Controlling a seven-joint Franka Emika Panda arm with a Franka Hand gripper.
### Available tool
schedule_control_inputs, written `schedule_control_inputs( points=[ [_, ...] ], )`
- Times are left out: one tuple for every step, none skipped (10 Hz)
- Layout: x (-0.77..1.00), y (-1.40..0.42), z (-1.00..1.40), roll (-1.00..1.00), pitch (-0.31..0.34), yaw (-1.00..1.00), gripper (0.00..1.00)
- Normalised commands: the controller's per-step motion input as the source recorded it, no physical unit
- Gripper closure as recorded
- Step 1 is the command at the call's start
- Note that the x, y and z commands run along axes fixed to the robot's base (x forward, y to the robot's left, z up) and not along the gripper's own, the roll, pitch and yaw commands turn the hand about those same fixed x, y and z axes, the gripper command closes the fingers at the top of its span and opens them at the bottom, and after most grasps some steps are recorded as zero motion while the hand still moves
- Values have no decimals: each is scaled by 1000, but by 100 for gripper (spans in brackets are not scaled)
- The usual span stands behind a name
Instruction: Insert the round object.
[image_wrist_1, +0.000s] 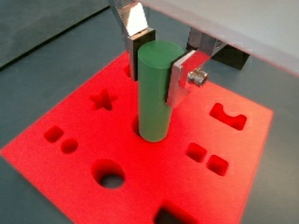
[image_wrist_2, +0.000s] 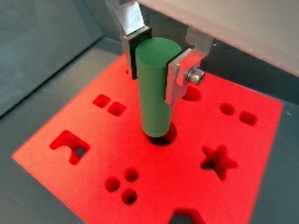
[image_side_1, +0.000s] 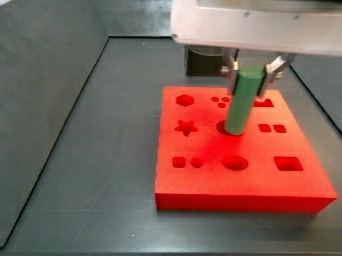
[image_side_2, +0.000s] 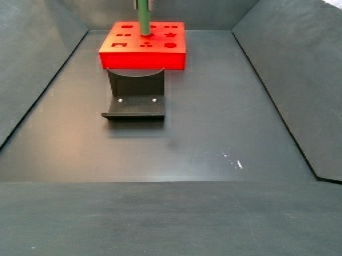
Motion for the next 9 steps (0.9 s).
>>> schedule_control_inputs(
  points=[
    [-300,57,0,-19,-6,-340,100],
    [31,0,-34,0,0,0,100],
    [463,0,-257,0,69,0,100],
    [543,0,-289,0,71,0,100],
    [540,37,-266,33,73,29,100],
    [234,40,-237,44,20,14,100],
    [0,0,-186,0,0,0,100],
    [0,0,-174,20,0,0,100],
    [-37,23,-494,83,0,0,100]
  ],
)
